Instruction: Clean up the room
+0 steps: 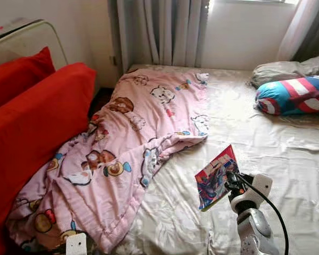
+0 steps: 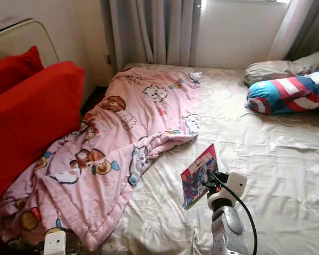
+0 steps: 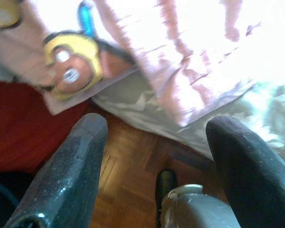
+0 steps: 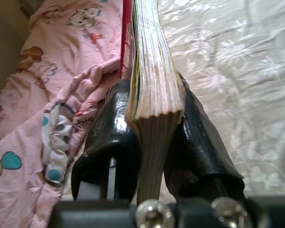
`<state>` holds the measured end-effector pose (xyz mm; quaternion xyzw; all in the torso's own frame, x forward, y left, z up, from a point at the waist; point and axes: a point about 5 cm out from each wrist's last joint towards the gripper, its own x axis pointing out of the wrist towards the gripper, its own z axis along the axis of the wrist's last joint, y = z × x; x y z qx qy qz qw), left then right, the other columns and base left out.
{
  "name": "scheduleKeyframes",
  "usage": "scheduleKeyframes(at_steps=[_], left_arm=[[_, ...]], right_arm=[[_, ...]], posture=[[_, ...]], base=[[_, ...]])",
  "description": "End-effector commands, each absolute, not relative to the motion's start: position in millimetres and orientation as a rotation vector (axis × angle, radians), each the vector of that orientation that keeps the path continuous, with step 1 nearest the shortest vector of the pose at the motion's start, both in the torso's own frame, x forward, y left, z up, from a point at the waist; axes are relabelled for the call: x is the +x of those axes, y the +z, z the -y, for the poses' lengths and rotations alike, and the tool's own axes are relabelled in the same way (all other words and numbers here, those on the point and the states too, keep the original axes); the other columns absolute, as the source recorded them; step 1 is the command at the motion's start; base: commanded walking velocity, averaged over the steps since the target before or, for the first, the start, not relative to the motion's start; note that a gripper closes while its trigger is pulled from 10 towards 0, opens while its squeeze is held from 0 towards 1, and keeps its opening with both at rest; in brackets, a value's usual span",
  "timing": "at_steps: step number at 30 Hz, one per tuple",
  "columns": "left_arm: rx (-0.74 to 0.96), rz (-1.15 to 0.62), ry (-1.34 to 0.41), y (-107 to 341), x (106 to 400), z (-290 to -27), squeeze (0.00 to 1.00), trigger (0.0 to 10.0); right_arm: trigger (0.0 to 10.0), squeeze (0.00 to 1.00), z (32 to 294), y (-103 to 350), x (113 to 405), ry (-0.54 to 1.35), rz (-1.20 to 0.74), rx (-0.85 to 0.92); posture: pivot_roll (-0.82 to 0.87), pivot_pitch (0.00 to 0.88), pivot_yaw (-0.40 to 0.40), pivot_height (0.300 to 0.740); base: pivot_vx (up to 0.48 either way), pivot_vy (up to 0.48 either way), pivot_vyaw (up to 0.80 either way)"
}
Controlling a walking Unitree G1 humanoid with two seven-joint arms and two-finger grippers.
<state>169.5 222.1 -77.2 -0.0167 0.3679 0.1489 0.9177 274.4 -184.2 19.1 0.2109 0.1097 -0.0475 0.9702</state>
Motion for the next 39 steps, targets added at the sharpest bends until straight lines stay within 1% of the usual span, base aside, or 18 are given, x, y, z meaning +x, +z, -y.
scheduleKeyframes(at_steps=[1,8,21,26,39], left_arm=[[-0.025,-0.769,0.29,-78.3,168.9,-220.6,0.0,10.0],[-0.03,-0.77,0.298,-77.7,169.7,-222.9,0.0,10.0],[-0.029,-0.767,0.3,-76.6,171.6,-224.4,0.0,10.0],[-0.018,-0.769,0.29,-76.6,172.2,-223.6,0.0,10.0],[-0.015,-0.773,0.282,-77.0,172.1,-222.3,0.0,10.0]], right_arm=[[10.0,0.0,186.7,28.6,281.6,-0.102,-0.173,0.415],[10.0,0.0,185.2,30.2,284.5,-0.11,-0.171,0.406],[10.0,0.0,176.2,30.7,288.1,-0.091,-0.171,0.404],[10.0,0.0,173.7,28.9,286.9,-0.077,-0.18,0.399],[10.0,0.0,172.4,28.4,287.1,-0.061,-0.183,0.389]], posture=[[-0.06,0.0,-0.015,0.74],[-0.06,0.0,-0.012,0.74],[-0.05,0.036,-0.011,0.74],[-0.05,0.044,-0.008,0.74],[-0.05,0.054,-0.004,0.74]], base=[[0.0,0.0,-0.79],[0.0,0.0,-0.79],[0.0,0.0,-0.79],[0.0,0.0,0.0],[0.0,-0.34,0.0]])
